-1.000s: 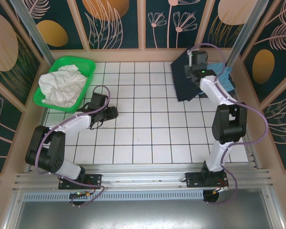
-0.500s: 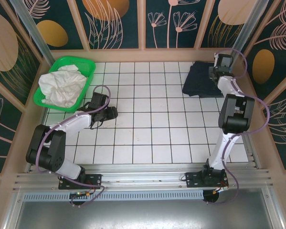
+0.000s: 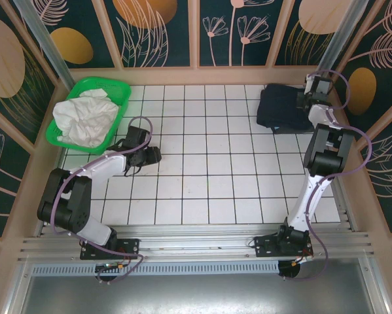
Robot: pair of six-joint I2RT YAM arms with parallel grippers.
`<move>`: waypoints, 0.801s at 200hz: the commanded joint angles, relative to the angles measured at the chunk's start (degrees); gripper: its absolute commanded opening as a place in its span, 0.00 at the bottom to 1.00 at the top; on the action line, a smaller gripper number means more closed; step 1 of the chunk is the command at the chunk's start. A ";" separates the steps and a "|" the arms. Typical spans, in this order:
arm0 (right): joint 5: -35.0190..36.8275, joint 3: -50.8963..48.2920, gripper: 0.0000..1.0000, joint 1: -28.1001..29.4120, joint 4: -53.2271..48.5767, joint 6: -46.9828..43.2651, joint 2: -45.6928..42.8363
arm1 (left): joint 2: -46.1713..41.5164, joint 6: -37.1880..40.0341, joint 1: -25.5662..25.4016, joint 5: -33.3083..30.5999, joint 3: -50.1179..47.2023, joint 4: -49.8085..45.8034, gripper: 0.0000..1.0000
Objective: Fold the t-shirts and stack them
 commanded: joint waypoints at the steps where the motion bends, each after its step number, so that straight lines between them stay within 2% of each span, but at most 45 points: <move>1: -5.46 2.24 0.00 1.35 4.49 -1.71 -1.10 | 1.38 0.90 0.11 -0.33 2.51 -1.69 0.48; 29: -6.69 0.33 0.00 1.40 8.20 -2.86 -3.19 | 1.67 1.21 0.11 -0.39 3.20 -2.48 0.47; 47: -5.02 -1.02 0.00 0.27 10.88 -3.76 -3.98 | 1.67 1.15 0.08 -0.59 3.48 -2.84 0.47; 67: -5.25 2.15 0.00 -2.21 8.34 -4.70 -2.74 | 1.93 1.23 0.10 -0.48 4.16 -3.54 0.47; 98: -9.63 6.80 0.00 -5.90 3.75 -5.24 0.77 | 1.93 1.09 0.11 -0.73 4.51 -3.81 0.47; 113: -11.77 9.39 0.00 -6.84 1.56 -5.34 3.96 | 1.93 1.08 0.11 -0.41 4.27 -3.72 0.46; 136: -12.00 11.18 0.00 -7.23 0.15 -4.11 4.09 | 1.54 1.23 0.10 -1.04 3.82 -4.17 0.46; 145: -11.66 12.45 0.07 -7.01 -1.32 -3.99 4.36 | 1.33 1.24 0.11 -1.24 3.62 -4.08 0.46; 160: -9.60 12.07 0.25 -6.70 -0.79 -3.58 4.17 | 1.15 1.32 0.10 -1.15 3.48 -3.91 0.46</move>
